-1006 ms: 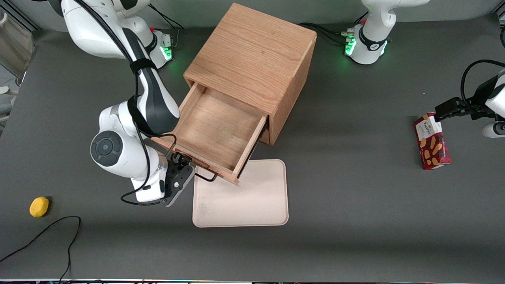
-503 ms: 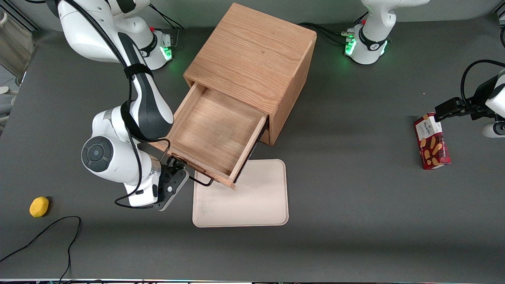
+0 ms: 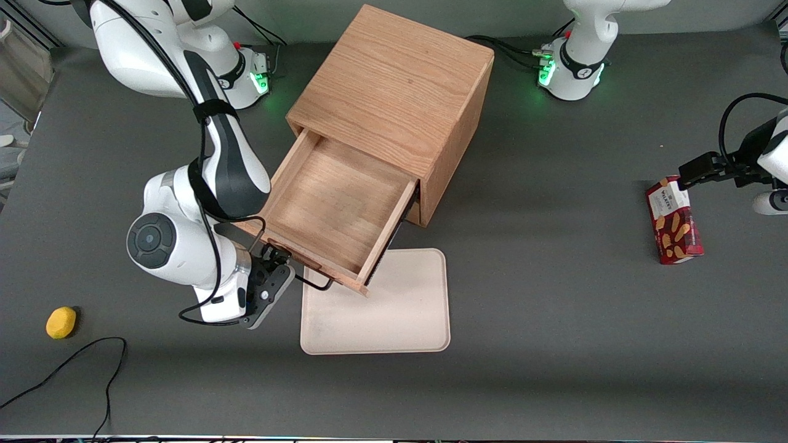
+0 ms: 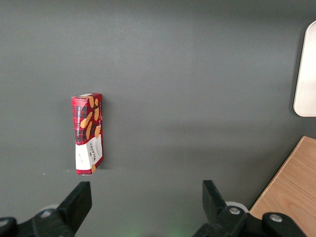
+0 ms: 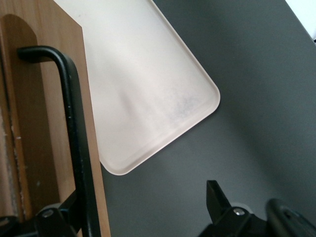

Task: Open upper drawer
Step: 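Keep pulling the drawer further out toward the white tray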

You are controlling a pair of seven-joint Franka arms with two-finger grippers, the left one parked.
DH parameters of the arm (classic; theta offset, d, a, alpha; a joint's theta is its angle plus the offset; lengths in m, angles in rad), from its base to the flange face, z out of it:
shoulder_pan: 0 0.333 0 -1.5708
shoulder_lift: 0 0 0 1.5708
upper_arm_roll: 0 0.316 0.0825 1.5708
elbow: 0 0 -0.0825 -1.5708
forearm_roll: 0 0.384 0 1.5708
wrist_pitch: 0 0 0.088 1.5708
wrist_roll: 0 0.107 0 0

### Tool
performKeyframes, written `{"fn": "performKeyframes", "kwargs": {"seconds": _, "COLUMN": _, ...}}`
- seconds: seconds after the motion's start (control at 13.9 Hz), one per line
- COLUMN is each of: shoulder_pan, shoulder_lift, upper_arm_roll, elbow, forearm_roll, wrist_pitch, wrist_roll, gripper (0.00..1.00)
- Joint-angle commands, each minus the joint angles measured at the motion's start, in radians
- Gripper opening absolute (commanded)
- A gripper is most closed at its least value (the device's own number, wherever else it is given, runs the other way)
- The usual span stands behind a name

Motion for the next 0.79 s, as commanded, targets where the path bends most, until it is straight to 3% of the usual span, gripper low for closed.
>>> {"fn": "performKeyframes", "kwargs": {"seconds": 0.0, "shoulder_pan": -0.033, "shoulder_lift": 0.029, "upper_arm_roll": 0.007, "elbow": 0.06, "forearm_roll": 0.023, "wrist_pitch": -0.01, "wrist_roll": -0.045, "gripper": 1.0}}
{"fn": "performKeyframes", "kwargs": {"seconds": 0.72, "shoulder_pan": -0.033, "shoulder_lift": 0.018, "upper_arm_roll": 0.007, "elbow": 0.091, "forearm_roll": 0.057, "wrist_pitch": -0.059, "wrist_roll": -0.039, "gripper": 1.0}}
